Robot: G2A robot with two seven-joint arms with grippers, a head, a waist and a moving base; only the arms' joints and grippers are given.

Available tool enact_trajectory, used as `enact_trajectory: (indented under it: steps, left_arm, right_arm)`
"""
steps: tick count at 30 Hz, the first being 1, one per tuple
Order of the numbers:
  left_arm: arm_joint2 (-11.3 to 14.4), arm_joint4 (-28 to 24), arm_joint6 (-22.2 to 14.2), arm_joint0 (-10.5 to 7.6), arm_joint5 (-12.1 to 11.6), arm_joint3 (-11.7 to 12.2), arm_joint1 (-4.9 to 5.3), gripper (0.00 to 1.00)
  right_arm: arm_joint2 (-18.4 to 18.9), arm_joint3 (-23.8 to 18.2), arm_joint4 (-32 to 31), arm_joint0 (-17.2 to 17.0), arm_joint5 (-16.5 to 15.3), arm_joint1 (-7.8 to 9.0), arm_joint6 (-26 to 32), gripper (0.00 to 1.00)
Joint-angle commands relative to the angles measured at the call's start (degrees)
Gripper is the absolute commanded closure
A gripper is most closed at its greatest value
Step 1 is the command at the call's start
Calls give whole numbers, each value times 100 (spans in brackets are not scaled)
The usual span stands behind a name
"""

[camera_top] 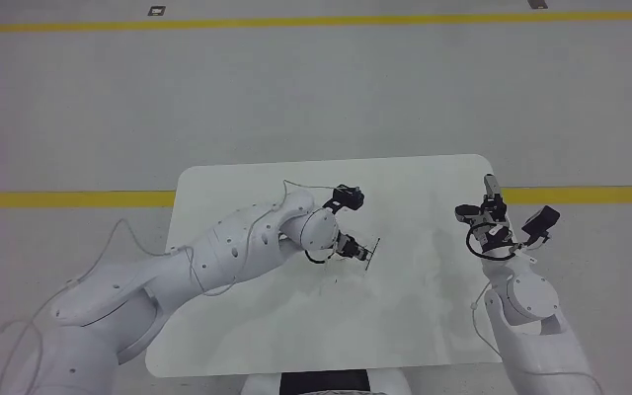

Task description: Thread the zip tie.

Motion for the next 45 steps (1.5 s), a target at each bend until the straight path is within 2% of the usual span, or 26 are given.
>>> enact_trajectory:
  steps: [1, 9, 13, 15, 19, 21, 22, 30, 31, 33, 35, 41, 44, 45]
  left_arm:
    - [0, -10, 21, -2, 0, 6, -1, 0]
    - [0, -10, 21, -2, 0, 6, -1, 0]
    - [108, 357, 86, 42, -13, 52, -4, 0]
    - [142, 497, 81, 41, -113, 71, -20, 0]
    - [146, 649, 266, 96, -280, 332, -91, 0]
    - [87, 602, 424, 126, -494, 399, -110, 0]
    - [71, 606, 493, 149, -694, 415, -111, 0]
    - [65, 605, 498, 153, -724, 428, -110, 0]
    - [59, 568, 551, 196, -742, 467, -109, 0]
    - [6, 480, 835, 327, -896, 621, -108, 0]
    - [-50, 429, 947, 380, -1030, 700, -109, 0]
    - [-144, 499, 990, 446, -1163, 800, -123, 0]
    - [-185, 542, 1014, 477, -1181, 839, -138, 16]
    - [-185, 565, 994, 482, -1191, 860, -145, 29]
  right_arm:
    - [0, 0, 0, 0, 0, 0, 0, 0]
    - [0, 0, 0, 0, 0, 0, 0, 0]
    - [0, 0, 0, 0, 0, 0, 0, 0]
    - [0, 0, 0, 0, 0, 0, 0, 0]
    - [0, 0, 0, 0, 0, 0, 0, 0]
    - [0, 0, 0, 0, 0, 0, 0, 0]
    - [0, 0, 0, 0, 0, 0, 0, 0]
    - [0, 0, 0, 0, 0, 0, 0, 0]
    - [0, 0, 0, 0, 0, 0, 0, 0]
    - [0, 0, 0, 0, 0, 0, 0, 0]
    - [0, 0, 0, 0, 0, 0, 0, 0]
    - [0, 0, 0, 0, 0, 0, 0, 0]
    - [0, 0, 0, 0, 0, 0, 0, 0]
    - [0, 0, 0, 0, 0, 0, 0, 0]
